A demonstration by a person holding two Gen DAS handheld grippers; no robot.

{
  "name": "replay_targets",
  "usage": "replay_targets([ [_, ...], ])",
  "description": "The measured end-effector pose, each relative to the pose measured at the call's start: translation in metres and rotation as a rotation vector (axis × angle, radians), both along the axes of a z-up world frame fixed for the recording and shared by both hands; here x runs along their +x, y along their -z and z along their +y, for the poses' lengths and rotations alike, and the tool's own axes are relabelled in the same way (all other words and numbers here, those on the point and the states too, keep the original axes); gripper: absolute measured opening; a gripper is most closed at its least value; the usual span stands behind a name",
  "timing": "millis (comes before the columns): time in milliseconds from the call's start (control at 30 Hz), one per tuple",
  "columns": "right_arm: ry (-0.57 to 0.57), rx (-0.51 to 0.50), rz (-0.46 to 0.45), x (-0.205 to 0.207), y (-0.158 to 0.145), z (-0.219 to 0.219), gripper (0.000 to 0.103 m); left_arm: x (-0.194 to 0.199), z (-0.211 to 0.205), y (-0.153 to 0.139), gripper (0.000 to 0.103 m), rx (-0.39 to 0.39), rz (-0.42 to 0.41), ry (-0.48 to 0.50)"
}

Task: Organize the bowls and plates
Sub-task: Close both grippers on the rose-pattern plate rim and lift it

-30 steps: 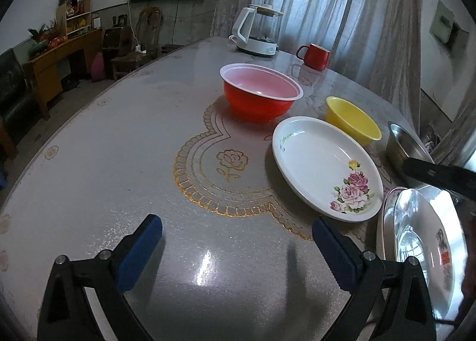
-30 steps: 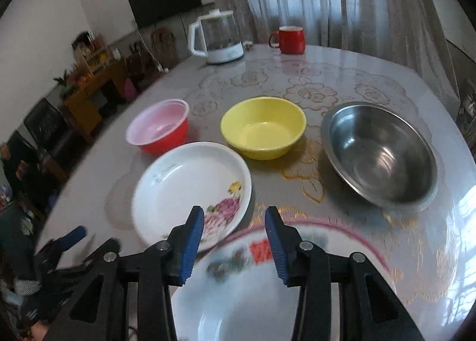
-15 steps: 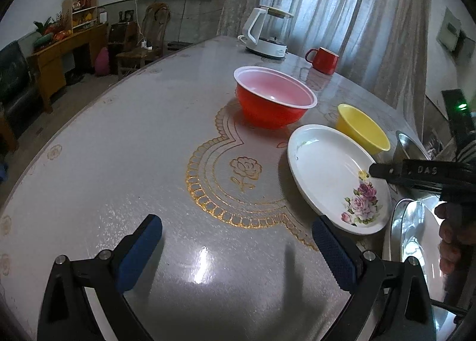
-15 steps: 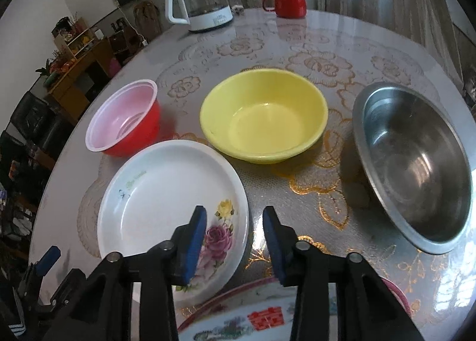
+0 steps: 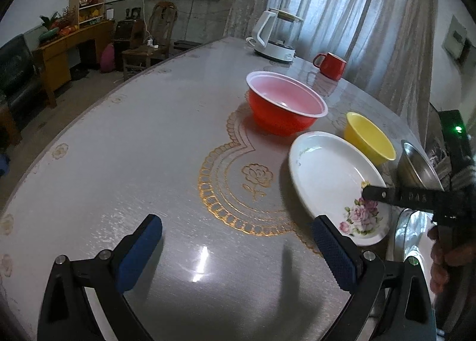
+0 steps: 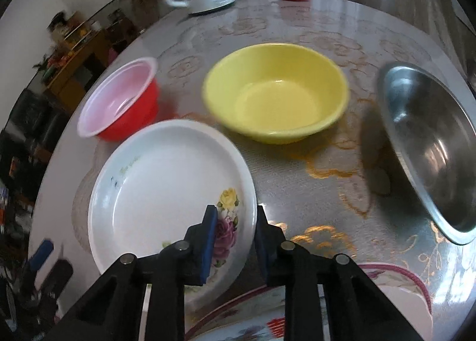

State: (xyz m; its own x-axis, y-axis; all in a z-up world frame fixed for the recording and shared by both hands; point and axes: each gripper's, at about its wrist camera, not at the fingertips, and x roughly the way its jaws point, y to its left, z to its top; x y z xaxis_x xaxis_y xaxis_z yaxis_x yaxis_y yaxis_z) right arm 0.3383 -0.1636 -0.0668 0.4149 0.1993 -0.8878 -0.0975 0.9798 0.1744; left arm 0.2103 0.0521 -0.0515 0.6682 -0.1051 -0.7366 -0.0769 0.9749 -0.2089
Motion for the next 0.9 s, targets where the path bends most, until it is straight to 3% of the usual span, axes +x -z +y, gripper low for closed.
replay_targets([
  [167, -0.118, -0.049, -0.027, -0.018, -0.001, 0.04, 0.023, 0.004, 0.006, -0.002, 0.102, 0.014, -0.007, -0.016],
  [400, -0.109, -0.022, -0.035, -0.022, 0.0, 0.046, 0.024, 0.016, 0.012, 0.002, 0.102, 0.04, -0.009, -0.022],
  [533, -0.097, -0.005, -0.037, -0.022, 0.001, 0.043, 0.026, 0.027, 0.005, 0.005, 0.099, 0.069, -0.021, 0.029],
  [633, -0.073, 0.016, -0.031, -0.021, 0.002, 0.04, 0.026, 0.038, -0.003, 0.007, 0.085, 0.091, -0.012, 0.088],
  [700, -0.06, 0.025, -0.027, -0.018, 0.003, 0.039, 0.026, 0.047, -0.003, 0.011, 0.073, 0.059, 0.01, 0.114],
  [767, -0.051, 0.038, -0.017, -0.016, 0.003, 0.037, 0.026, 0.054, -0.003, 0.014, 0.067, 0.045, 0.03, 0.125],
  [900, -0.054, 0.052, 0.006, -0.01, 0.003, 0.032, 0.026, 0.062, -0.014, 0.014, 0.056, 0.136, 0.013, 0.172],
])
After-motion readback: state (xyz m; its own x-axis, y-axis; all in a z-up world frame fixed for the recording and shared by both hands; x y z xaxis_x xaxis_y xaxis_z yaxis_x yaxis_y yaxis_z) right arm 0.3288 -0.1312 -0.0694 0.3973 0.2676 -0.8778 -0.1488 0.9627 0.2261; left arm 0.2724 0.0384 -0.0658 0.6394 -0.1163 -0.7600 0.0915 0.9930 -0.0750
